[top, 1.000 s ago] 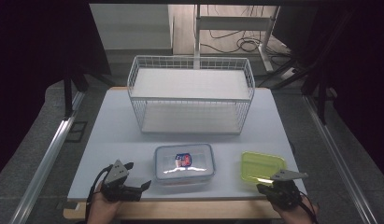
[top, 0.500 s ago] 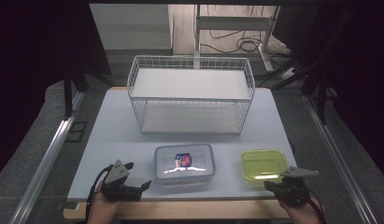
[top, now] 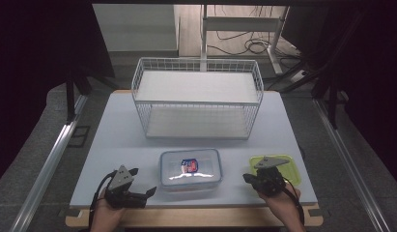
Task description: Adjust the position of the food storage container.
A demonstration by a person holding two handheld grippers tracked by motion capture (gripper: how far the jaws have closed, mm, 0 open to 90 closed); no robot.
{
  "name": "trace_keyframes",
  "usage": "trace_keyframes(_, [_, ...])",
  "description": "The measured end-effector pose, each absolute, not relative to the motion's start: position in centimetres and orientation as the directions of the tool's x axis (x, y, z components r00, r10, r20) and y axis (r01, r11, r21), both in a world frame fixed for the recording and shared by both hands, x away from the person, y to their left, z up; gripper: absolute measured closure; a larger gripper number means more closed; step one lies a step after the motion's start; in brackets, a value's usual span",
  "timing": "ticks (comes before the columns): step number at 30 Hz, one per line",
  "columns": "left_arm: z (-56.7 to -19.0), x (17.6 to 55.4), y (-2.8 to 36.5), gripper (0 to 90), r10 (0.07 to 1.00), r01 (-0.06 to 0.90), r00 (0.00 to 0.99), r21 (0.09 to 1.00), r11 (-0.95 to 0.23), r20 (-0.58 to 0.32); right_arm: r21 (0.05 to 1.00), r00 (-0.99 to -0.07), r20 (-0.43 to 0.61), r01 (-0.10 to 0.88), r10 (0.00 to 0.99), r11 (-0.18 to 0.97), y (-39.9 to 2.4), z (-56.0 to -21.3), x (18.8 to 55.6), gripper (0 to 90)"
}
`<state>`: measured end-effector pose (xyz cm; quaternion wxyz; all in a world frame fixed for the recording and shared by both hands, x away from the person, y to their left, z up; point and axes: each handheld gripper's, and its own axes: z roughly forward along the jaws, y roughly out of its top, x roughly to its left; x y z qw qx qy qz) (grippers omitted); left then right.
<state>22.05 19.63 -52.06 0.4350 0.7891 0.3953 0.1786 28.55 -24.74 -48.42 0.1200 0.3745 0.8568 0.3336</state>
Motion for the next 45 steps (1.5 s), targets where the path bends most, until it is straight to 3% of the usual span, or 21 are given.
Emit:
trace_keyframes(23, [-52.2,22.3,19.4,7.7,0.779,0.479,0.624,0.819,-0.317,-0.063,0.692,-0.559,0.044,0.615,0.828,0.378,-29.2,-48.3,33.0,88.8])
trace_keyframes(32, [-51.8,23.4,19.8,8.9,0.805,0.536,0.588,0.782,-0.317,-0.077,0.704,-0.602,0.032,0.58,0.798,0.41,-27.6,-48.1,31.8,84.4])
trace_keyframes(34, [-51.6,23.6,19.9,19.3,0.804,0.537,0.589,0.784,-0.312,-0.083,0.712,-0.619,0.03,0.565,0.785,0.418,-27.0,-48.1,31.6,88.3])
trace_keyframes(35, [-51.4,23.7,20.0,19.3,0.803,0.53,0.591,0.788,-0.312,-0.08,0.712,-0.619,0.03,0.565,0.785,0.418,-27.0,-48.1,31.6,88.3])
trace_keyframes(36, [-51.2,23.8,20.0,27.9,0.801,0.523,0.593,0.793,-0.313,-0.075,0.714,-0.628,0.029,0.557,0.778,0.424,-26.7,-48.1,31.5,88.9])
trace_keyframes(37, [-50.9,24.0,20.0,48.4,0.796,0.517,0.6,0.798,-0.31,-0.08,0.717,-0.643,0.032,0.548,0.766,0.43,-26.0,-48.1,31.4,89.1])
trace_keyframes(38, [-50.8,24.2,19.9,48.4,0.794,0.52,0.601,0.798,-0.304,-0.09,0.717,-0.643,0.032,0.548,0.766,0.43,-26.0,-48.1,31.4,89.1])
trace_keyframes(39, [-50.8,24.8,19.7,62.7,0.784,0.532,0.61,0.793,-0.297,-0.116,0.719,-0.654,0.044,0.546,0.755,0.431,-25.5,-48.2,31.4,89.1])
trace_keyframes(42, [-51.1,25.4,19.2,75.6,0.781,0.551,0.612,0.773,-0.314,-0.119,0.719,-0.674,0.068,0.545,0.736,0.432,-24.2,-48.3,31.5,89.1])
trace_keyframes(45, [-51.4,26.3,17.8,80.5,0.776,0.56,0.624,0.742,-0.368,-0.086,0.712,-0.698,0.08,0.54,0.712,0.449,-22.8,-48.6,31.7,89.1])
